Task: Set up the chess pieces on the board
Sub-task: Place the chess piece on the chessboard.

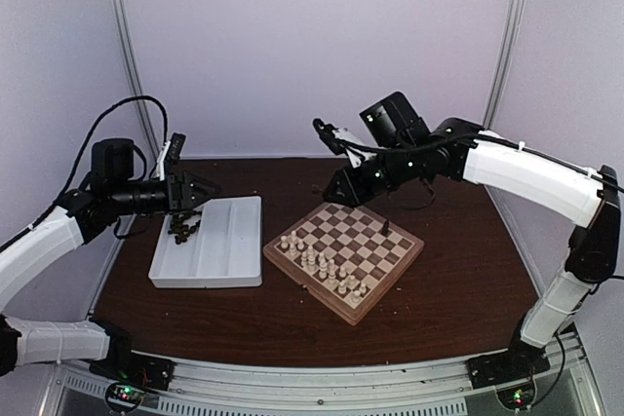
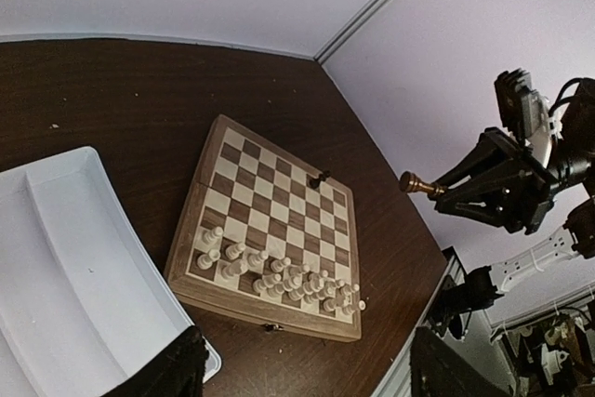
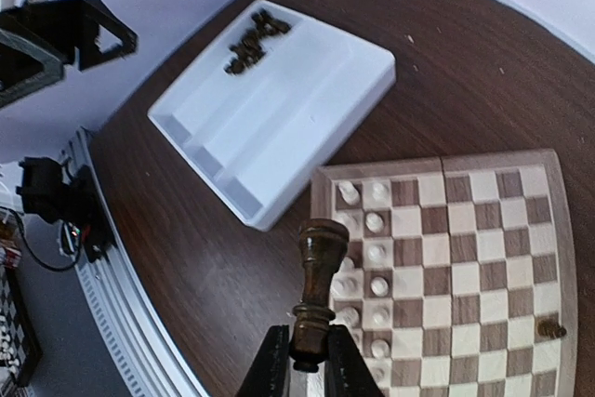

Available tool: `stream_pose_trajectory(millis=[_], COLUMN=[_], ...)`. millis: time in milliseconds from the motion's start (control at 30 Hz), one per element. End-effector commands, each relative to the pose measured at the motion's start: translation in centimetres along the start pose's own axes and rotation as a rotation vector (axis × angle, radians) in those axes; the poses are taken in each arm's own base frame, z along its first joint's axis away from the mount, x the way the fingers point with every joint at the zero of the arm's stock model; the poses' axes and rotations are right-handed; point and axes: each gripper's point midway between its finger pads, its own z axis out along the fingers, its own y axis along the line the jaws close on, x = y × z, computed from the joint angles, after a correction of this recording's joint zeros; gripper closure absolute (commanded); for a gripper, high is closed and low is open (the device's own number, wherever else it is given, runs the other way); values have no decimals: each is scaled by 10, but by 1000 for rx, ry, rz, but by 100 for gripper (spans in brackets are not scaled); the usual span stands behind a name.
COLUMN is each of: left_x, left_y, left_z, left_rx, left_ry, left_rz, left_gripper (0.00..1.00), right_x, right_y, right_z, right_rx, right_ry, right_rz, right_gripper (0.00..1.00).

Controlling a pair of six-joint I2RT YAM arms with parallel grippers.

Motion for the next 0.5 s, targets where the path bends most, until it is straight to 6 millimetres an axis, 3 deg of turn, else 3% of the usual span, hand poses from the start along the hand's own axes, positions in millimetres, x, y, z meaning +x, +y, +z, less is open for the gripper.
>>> stream_pose_trajectory(millis=[0, 167, 300, 467], left_x=[-15, -16, -17, -16], left_y=[-10, -13, -11, -7], left_z=[8, 8, 8, 11], left_rx=[12, 19, 6, -3], left_ry=[-21, -33, -39, -19], left_rz=[119, 155, 161, 159], left_gripper=[25, 25, 25, 25], right_x=[64, 104, 125, 145], right_y=[-44, -87, -110, -138], right_z=[-28, -50, -49, -47], right_rx=[166, 278, 313, 426], right_ry=[256, 434, 517, 662], right_rz=[8, 73, 146, 118], right_gripper=[92, 89, 89, 87])
